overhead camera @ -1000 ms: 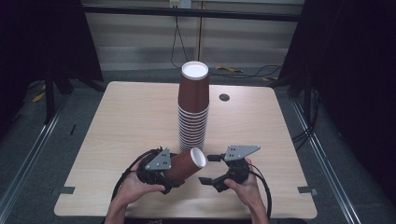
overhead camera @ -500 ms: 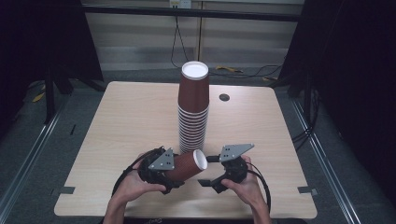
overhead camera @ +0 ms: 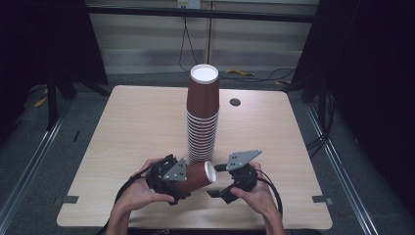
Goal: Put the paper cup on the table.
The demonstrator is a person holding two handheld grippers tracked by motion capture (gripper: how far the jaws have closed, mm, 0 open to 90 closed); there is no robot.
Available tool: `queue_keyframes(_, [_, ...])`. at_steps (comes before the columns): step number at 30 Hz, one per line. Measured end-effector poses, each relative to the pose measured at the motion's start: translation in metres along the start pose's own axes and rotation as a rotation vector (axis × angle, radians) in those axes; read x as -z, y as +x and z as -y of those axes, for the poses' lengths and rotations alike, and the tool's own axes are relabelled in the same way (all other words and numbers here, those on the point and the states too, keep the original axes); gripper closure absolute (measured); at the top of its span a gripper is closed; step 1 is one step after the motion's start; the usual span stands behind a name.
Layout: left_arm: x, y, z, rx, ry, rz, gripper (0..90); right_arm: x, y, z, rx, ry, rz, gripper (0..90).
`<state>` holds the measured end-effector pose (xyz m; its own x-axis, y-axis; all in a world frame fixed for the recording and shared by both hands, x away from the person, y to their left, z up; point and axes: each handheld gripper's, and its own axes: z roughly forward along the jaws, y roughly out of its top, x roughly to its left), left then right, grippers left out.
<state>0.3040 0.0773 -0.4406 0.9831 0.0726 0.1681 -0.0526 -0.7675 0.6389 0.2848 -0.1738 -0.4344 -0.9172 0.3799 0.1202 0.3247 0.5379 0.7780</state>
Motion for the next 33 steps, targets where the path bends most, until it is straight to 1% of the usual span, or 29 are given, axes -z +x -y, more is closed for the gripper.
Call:
queue_keyframes(1, [0.000,0.000,0.000,0.000,0.000,0.000,13.3,0.000,0.000,0.000,0.000,0.000,0.000,14.5])
queue_keyframes(2, [0.000,0.000,-0.002,-0.009,0.018,0.004,13.3,-0.001,0.000,-0.001,0.003,0.015,0.000,15.2])
queue_keyframes(3, [0.000,-0.001,-0.003,-0.003,0.027,0.003,13.3,-0.003,0.000,-0.003,0.014,0.040,0.007,15.1])
queue_keyframes(5, [0.001,-0.001,-0.005,-0.021,0.049,0.007,13.4,-0.004,0.000,-0.004,0.018,0.048,0.004,15.1])
queue_keyframes(7, [0.000,-0.001,-0.006,-0.018,0.064,0.006,13.4,-0.005,0.000,-0.006,0.025,0.057,-0.007,14.9])
queue_keyframes(9, [-0.001,-0.002,-0.007,-0.021,0.077,0.006,13.4,-0.007,-0.001,-0.009,0.037,0.082,-0.005,13.5])
queue_keyframes(10, [-0.001,-0.002,-0.007,-0.021,0.077,0.006,13.4,-0.007,-0.001,-0.009,0.037,0.082,-0.005,13.5])
queue_keyframes(11, [-0.002,-0.003,-0.008,-0.017,0.073,0.010,13.4,-0.009,-0.001,-0.009,0.054,0.100,-0.012,14.1])
queue_keyframes(12, [-0.002,-0.003,-0.008,-0.017,0.073,0.010,13.4,-0.009,-0.001,-0.009,0.054,0.100,-0.012,14.1])
queue_keyframes(13, [-0.001,-0.002,-0.009,-0.031,0.078,0.014,13.4,-0.010,-0.002,-0.009,0.048,0.100,-0.015,14.3])
queue_keyframes(15, [-0.001,-0.002,-0.010,-0.034,0.075,0.015,13.6,-0.011,-0.004,-0.009,0.050,0.111,-0.011,14.9])
queue_keyframes(16, [-0.004,-0.005,-0.010,-0.015,0.067,0.010,13.6,-0.012,-0.006,-0.009,0.049,0.122,-0.028,15.0])
queue_keyframes(17, [-0.004,-0.004,-0.011,-0.043,0.088,0.019,13.6,-0.012,-0.006,-0.010,0.050,0.131,-0.031,15.0])
queue_keyframes(18, [-0.004,-0.004,-0.011,-0.043,0.088,0.019,13.6,-0.012,-0.006,-0.010,0.050,0.131,-0.031,15.0])
queue_keyframes(19, [-0.005,-0.005,-0.012,-0.053,0.089,0.022,13.6,-0.013,-0.007,-0.010,0.053,0.136,-0.032,15.0])
queue_keyframes(20, [-0.007,-0.006,-0.013,-0.052,0.093,0.028,13.6,-0.014,-0.007,-0.012,0.042,0.142,-0.031,13.3])
queue_keyframes(21, [-0.008,-0.007,-0.013,-0.041,0.087,0.033,13.7,-0.015,-0.008,-0.013,0.044,0.134,-0.040,14.5])
queue_keyframes(22, [-0.007,-0.005,-0.014,-0.084,0.112,0.041,13.6,-0.016,-0.007,-0.014,0.046,0.139,-0.051,15.0])
queue_keyframes(23, [-0.007,-0.005,-0.014,-0.084,0.112,0.041,13.6,-0.017,-0.007,-0.015,0.053,0.151,-0.057,14.9])
queue_keyframes(24, [-0.007,-0.005,-0.014,-0.108,0.130,0.046,13.7,-0.017,-0.007,-0.016,0.060,0.161,-0.058,15.1])
queue_keyframes(25, [-0.007,-0.005,-0.014,-0.108,0.130,0.046,13.7,-0.017,-0.007,-0.016,0.060,0.161,-0.058,15.1])
queue_keyframes(26, [-0.008,-0.006,-0.014,-0.092,0.127,0.043,13.7,-0.018,-0.006,-0.017,0.059,0.167,-0.063,15.4])
queue_keyframes(27, [-0.010,-0.007,-0.014,-0.099,0.124,0.050,13.8,-0.019,-0.006,-0.018,0.069,0.172,-0.066,15.9])
queue_keyframes(28, [-0.009,-0.006,-0.015,-0.115,0.143,0.054,13.9,-0.020,-0.006,-0.019,0.069,0.168,-0.084,17.1])
queue_keyframes(29, [-0.009,-0.006,-0.015,-0.115,0.143,0.054,13.9,-0.021,-0.006,-0.019,0.065,0.178,-0.087,16.3])
queue_keyframes(30, [-0.011,-0.008,-0.015,-0.102,0.128,0.060,13.9,-0.021,-0.006,-0.019,0.069,0.182,-0.088,16.1])
queue_keyframes(31, [-0.011,-0.008,-0.015,-0.123,0.139,0.058,13.9,-0.022,-0.006,-0.019,0.065,0.186,-0.098,16.3])
queue_keyframes(32, [-0.011,-0.009,-0.015,-0.109,0.137,0.061,13.9,-0.023,-0.006,-0.019,0.066,0.190,-0.101,16.2])
queue_keyframes(33, [-0.012,-0.009,-0.015,-0.117,0.134,0.062,13.9,-0.023,-0.006,-0.019,0.067,0.190,-0.104,17.2])
